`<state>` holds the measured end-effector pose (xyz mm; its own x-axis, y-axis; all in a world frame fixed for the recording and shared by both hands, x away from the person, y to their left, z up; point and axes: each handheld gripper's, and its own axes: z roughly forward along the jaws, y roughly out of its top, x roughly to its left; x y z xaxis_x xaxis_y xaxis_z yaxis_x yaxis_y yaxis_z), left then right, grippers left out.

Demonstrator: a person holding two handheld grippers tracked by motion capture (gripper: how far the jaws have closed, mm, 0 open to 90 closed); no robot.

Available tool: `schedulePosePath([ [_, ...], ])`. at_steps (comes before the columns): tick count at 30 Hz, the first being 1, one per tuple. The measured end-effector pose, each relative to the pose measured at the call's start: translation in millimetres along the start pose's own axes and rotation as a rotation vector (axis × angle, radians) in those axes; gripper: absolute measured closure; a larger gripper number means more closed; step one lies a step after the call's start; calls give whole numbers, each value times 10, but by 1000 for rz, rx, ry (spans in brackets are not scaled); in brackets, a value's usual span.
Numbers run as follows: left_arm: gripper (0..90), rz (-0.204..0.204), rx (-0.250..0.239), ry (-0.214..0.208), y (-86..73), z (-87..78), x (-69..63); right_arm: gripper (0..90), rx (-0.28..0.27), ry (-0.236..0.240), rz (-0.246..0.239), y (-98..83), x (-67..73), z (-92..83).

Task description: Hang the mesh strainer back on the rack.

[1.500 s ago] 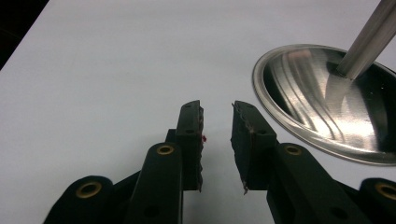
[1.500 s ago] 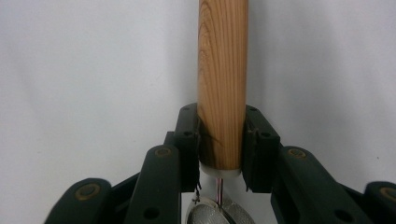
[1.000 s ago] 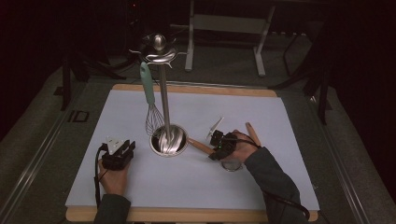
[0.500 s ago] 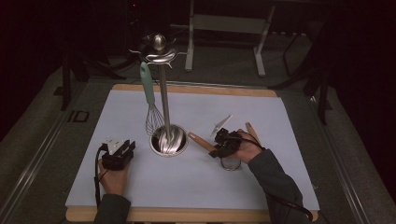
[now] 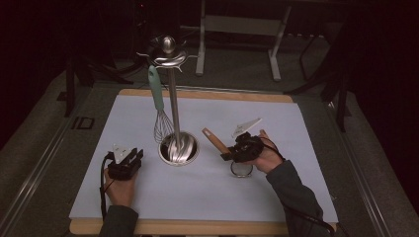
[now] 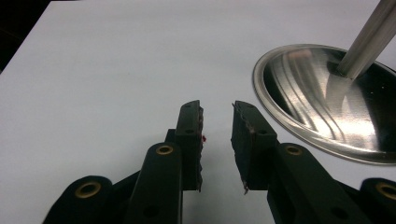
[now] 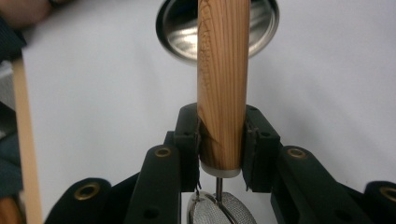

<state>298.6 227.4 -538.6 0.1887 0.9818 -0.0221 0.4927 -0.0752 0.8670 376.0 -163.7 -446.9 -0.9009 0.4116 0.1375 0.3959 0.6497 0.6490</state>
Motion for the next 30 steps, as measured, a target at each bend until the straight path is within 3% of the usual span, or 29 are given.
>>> schedulePosePath([
  [10, 730, -1, -1, 0, 0, 0, 0, 713, -165, 18, 2, 117, 102, -186],
  [30, 730, -4, -3, 0, 0, 1, 0, 713, -351, 58, -42, 337, 291, -425],
])
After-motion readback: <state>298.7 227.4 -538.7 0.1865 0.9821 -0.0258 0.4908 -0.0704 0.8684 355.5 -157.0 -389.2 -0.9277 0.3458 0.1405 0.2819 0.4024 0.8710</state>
